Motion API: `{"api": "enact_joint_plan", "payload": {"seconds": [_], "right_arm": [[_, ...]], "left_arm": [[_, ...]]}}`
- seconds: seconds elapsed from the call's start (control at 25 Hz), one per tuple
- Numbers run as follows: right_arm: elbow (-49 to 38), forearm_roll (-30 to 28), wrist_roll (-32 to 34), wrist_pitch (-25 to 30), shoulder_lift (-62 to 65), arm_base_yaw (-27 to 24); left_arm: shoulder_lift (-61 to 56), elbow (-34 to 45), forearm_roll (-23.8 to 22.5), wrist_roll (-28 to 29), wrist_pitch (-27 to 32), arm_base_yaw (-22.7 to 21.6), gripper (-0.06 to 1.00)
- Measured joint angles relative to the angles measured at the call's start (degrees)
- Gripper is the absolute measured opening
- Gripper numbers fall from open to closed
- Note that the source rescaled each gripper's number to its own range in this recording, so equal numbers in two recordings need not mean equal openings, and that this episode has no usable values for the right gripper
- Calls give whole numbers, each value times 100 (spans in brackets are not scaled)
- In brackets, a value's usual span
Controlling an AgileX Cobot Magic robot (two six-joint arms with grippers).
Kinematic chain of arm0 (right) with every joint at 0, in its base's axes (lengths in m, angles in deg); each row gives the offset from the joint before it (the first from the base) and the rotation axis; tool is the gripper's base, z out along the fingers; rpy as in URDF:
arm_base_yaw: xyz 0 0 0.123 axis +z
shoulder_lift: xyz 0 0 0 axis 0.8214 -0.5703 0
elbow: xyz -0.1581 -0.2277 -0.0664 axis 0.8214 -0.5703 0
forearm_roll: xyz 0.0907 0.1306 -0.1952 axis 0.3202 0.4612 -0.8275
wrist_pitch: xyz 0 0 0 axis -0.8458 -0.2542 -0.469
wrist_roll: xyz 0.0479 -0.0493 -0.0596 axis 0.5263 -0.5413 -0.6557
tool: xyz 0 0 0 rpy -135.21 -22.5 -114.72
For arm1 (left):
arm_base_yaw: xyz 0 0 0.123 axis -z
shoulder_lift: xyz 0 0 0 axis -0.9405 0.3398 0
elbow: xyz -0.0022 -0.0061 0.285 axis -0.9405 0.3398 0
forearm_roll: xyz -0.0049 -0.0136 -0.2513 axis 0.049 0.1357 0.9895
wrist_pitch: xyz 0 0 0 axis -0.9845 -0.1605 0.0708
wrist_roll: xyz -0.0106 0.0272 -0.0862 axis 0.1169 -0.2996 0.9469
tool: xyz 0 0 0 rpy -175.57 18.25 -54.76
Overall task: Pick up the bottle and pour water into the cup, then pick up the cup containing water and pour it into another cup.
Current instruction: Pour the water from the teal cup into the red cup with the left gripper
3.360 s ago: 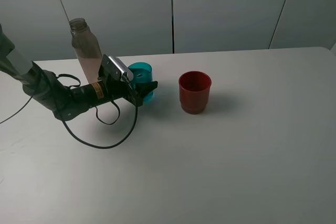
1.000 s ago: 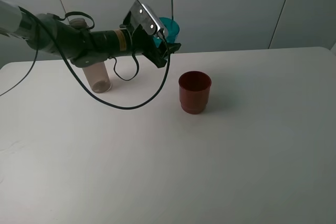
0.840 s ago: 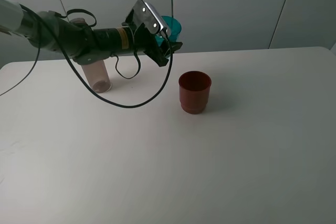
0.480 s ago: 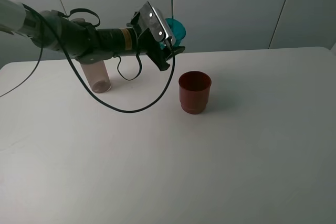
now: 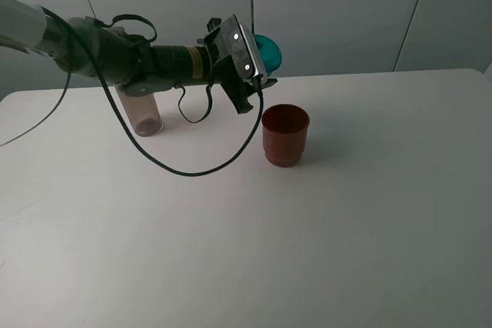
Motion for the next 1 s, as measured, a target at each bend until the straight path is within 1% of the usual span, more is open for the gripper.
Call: {"api": "enact_joint_plan", "payload": {"seconds": [0.36, 0.52, 1.0], "right_arm": [[0, 0, 0, 0, 0, 0], [0, 0, 0, 0, 0, 0], [0, 0, 0, 0, 0, 0]], "left_arm": [[0, 0, 0, -394, 143, 99, 9], [0, 0, 0, -699, 198, 140, 9], [0, 0, 24, -1078, 246, 169, 9]]}}
